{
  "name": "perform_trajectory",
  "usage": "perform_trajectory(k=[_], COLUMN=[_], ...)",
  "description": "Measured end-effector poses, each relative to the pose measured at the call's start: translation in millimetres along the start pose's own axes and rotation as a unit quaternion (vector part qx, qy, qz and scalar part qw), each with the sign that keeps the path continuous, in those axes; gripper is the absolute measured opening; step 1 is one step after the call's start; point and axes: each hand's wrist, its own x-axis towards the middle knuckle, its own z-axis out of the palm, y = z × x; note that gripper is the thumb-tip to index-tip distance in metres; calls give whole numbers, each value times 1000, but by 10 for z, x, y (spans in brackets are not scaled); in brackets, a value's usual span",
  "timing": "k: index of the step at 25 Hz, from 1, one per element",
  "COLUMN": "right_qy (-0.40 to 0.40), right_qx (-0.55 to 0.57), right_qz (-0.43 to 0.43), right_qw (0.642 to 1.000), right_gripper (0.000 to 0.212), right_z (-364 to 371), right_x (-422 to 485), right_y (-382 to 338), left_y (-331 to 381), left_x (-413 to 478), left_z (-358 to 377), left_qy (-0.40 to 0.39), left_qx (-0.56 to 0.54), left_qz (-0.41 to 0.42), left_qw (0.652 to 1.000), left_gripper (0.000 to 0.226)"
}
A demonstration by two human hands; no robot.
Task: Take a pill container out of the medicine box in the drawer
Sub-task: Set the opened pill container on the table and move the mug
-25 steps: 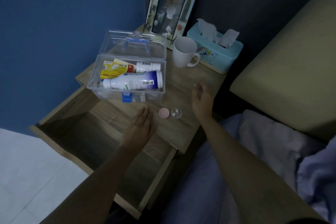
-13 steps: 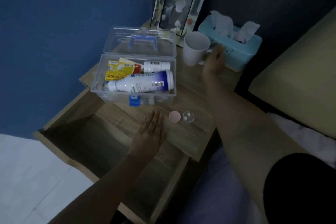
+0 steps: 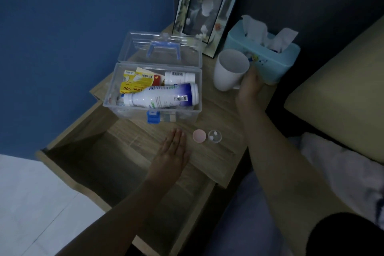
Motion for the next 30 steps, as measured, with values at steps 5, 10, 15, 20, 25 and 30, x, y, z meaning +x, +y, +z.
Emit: perform_trajectory(k=[5,10,15,20,25,30], right_qy=[27,17,19,14,15,-53], right_qx=[1,7,-6,-64,-163,-163], right_qz=[-12,-26,-40,-58,-32,-215], right_qw=[1000,1000,999,996,986,961], right_gripper=[39,44,44,44,26,15], right_z=[-555,-752,-729,-753,-838,-455], right_x=[-365,-604,-609,-661,-745,-728], right_y=[103,315,360,316,118,-485], left_y=[-7,-36,-68,-28,130,-141], left_x=[0,0,0,-10,-9,159], left_z=[29,73,126,-10,-434,-950], left_qy=[0,3,37,9,60,190], left_qx=[0,6,69,32,-110,-222], left_qz=[1,-1,64,45,-48,-117], left_qw=[1000,1000,995,998,991,949], left_gripper=[73,72,78,67,43,46])
